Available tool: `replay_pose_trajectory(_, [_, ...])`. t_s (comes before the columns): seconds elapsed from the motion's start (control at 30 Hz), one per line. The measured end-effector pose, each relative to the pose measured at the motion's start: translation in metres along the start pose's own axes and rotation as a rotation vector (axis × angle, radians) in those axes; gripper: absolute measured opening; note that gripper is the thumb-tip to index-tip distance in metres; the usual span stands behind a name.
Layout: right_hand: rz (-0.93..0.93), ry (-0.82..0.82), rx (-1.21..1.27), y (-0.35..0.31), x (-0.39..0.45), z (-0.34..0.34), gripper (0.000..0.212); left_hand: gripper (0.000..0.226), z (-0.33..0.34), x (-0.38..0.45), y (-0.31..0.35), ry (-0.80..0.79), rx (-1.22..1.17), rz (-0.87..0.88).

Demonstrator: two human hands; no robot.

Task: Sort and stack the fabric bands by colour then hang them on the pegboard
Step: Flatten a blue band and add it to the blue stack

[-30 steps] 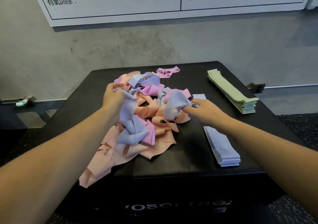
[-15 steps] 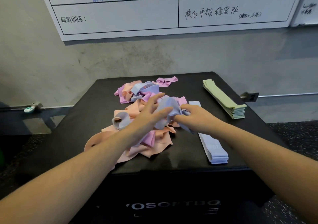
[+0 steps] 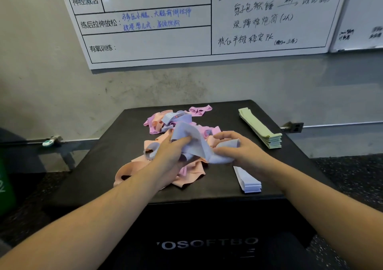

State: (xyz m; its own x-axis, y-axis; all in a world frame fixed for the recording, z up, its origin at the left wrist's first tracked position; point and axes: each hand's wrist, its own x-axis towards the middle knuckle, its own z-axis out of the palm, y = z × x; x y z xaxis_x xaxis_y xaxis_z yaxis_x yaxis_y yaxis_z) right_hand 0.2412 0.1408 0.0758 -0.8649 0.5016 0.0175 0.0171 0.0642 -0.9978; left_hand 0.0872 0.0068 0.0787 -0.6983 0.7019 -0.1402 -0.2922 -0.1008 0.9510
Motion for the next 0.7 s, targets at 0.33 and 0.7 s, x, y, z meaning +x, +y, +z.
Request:
replay_pose_trajectory(0.33, [-0.003,0.185,-0.030,-0.002,-0.039,-0.008,0.023,0.035,0.009,-0.039,0.017,-0.045,-0.110,-0.037])
replay_pose_trajectory(0.7, [-0.070,0.098,-0.069,-0.011,-0.066,0.010,0.032,0.035,0.028,-0.056,0.024,-0.022,-0.122,-0.023])
